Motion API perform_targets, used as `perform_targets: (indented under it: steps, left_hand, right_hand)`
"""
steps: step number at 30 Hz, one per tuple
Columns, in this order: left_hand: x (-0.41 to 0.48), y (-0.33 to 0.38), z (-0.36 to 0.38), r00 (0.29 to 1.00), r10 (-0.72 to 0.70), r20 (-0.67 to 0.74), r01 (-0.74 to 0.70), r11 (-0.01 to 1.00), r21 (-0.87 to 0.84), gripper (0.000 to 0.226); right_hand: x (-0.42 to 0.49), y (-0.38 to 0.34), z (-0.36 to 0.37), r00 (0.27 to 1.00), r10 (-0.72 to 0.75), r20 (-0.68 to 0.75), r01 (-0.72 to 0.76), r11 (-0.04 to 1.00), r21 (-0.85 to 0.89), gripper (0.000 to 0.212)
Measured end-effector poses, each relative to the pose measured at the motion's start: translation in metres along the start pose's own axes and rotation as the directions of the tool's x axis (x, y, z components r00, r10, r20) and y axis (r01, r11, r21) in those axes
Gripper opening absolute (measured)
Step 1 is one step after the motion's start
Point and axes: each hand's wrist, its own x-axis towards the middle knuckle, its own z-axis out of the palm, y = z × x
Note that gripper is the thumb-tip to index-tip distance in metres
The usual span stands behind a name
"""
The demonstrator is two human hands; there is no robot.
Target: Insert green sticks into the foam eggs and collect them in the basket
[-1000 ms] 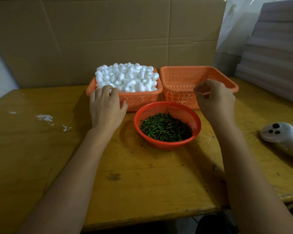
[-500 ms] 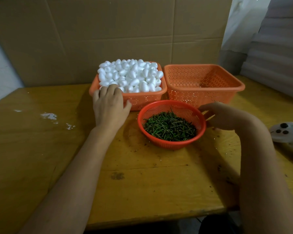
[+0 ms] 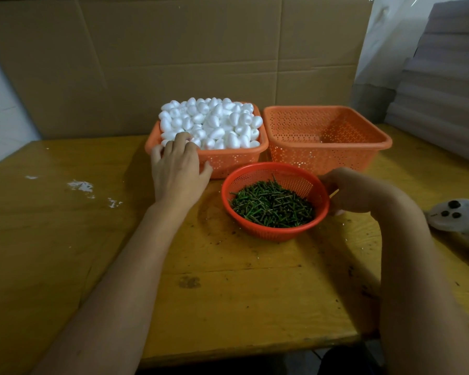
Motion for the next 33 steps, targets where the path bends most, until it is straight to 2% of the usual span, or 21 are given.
perform_targets:
  steps: [3,5,8,12,18,21,23,26,28,30,33]
  left_hand:
    - [0.001,-0.001,0.001,1.0,0.003,0.0,-0.003,1.0,-0.003,0.039]
    - [0.001,-0.001,0.001,1.0,0.005,0.0,-0.005,1.0,-0.002,0.039]
    - [0.0,-0.001,0.001,1.0,0.008,-0.005,-0.008,1.0,0.002,0.04]
    - [0.0,0.0,0.001,1.0,-0.001,-0.01,0.001,1.0,-0.005,0.041]
    - [0.002,0.0,0.0,1.0,-0.005,-0.007,0.005,1.0,0.005,0.043]
    - [0.002,0.0,0.0,1.0,-0.009,-0.008,0.009,1.0,-0.001,0.043]
    - [0.003,0.0,0.0,1.0,-0.01,-0.01,0.01,1.0,-0.007,0.043]
    - [0.002,0.001,0.0,1.0,-0.008,-0.01,0.008,1.0,-0.014,0.045]
    - [0.001,0.001,0.0,1.0,-0.005,-0.011,0.005,1.0,-0.023,0.046]
    - [0.001,0.001,0.0,1.0,-0.002,-0.012,0.002,1.0,-0.031,0.044]
    - [0.001,0.001,-0.002,1.0,0.0,-0.014,-0.001,0.999,-0.037,0.043]
  right_hand:
    - [0.0,0.0,0.0,0.998,0.032,-0.048,-0.031,0.999,0.02,0.039]
    - [-0.001,0.002,-0.003,0.988,0.04,-0.15,-0.035,0.999,0.04,0.034]
    - [-0.008,0.004,-0.01,0.953,0.011,-0.303,0.055,0.976,0.209,0.033]
    - [-0.02,-0.001,-0.016,0.959,-0.055,-0.279,0.173,0.892,0.418,0.034]
    - [-0.026,-0.005,-0.016,0.907,-0.013,-0.421,0.179,0.916,0.358,0.033]
    - [-0.029,-0.007,-0.016,0.89,-0.03,-0.456,0.236,0.885,0.402,0.031]
    - [-0.031,-0.012,-0.015,0.847,-0.043,-0.53,0.313,0.846,0.432,0.03]
    - [-0.032,-0.019,-0.013,0.705,-0.019,-0.708,0.455,0.779,0.432,0.03]
    - [-0.03,-0.021,-0.011,0.62,0.023,-0.784,0.497,0.762,0.416,0.03]
    - [-0.026,-0.022,-0.01,0.58,0.075,-0.811,0.493,0.761,0.423,0.03]
    - [-0.02,-0.023,-0.01,0.557,0.119,-0.822,0.491,0.751,0.441,0.032]
